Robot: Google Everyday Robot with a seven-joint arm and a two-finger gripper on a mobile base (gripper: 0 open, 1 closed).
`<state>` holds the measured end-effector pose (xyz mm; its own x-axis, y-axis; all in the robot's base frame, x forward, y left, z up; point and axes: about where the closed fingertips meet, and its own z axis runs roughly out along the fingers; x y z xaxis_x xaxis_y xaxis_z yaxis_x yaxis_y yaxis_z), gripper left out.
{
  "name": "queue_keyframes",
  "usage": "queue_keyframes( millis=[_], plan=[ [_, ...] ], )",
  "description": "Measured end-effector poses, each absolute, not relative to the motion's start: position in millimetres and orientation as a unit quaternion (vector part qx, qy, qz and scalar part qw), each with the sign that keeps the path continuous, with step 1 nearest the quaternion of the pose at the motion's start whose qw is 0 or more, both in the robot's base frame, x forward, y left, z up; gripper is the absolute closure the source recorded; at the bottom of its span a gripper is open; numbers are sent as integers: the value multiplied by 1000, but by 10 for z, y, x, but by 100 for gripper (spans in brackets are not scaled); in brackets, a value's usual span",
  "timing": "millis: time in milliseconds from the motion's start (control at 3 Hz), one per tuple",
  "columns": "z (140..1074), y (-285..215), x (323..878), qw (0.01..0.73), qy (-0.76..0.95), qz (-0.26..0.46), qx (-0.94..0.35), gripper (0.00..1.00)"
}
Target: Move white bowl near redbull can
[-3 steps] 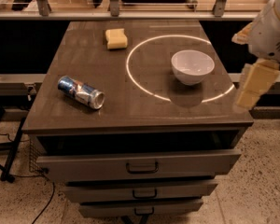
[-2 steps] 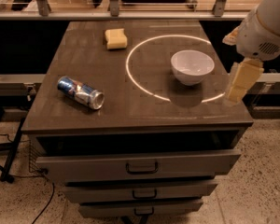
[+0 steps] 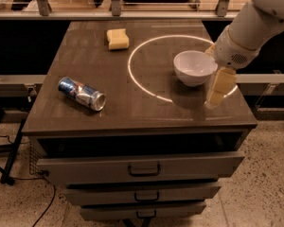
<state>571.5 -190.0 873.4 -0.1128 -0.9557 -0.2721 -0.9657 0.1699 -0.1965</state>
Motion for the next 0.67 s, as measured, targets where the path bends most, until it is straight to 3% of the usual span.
queue_keyframes(
  millis=[333, 667],
  plan=[
    [8586, -1767, 5768, 163, 740, 29, -652, 0],
    [8498, -1635, 5808, 160, 734, 35, -660, 26]
  ],
)
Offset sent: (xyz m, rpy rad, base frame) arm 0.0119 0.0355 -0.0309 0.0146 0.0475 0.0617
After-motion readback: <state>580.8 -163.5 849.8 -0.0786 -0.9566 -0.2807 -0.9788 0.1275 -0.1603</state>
